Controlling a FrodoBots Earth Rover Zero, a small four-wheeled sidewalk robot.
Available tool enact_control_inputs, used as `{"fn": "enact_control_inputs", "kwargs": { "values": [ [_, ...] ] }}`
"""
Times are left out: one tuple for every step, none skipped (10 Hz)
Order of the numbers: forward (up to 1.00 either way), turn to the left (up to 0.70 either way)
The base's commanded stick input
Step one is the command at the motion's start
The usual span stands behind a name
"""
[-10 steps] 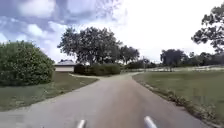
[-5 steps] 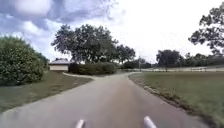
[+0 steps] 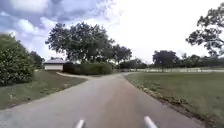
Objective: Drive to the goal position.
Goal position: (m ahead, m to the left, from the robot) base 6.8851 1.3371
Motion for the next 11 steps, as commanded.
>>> {"fn": "enact_control_inputs", "kwargs": {
  "values": [
    [0.69,0.03],
    [0.69,0.03],
    [0.69,0.03],
    [0.69,0.03],
    [0.69,0.03],
    [0.69,0.03],
    [0.69,0.03],
    [0.69,0.09],
    [0.69,0.28],
    [0.69,0.34],
    [0.69,0.34]
  ]
}}
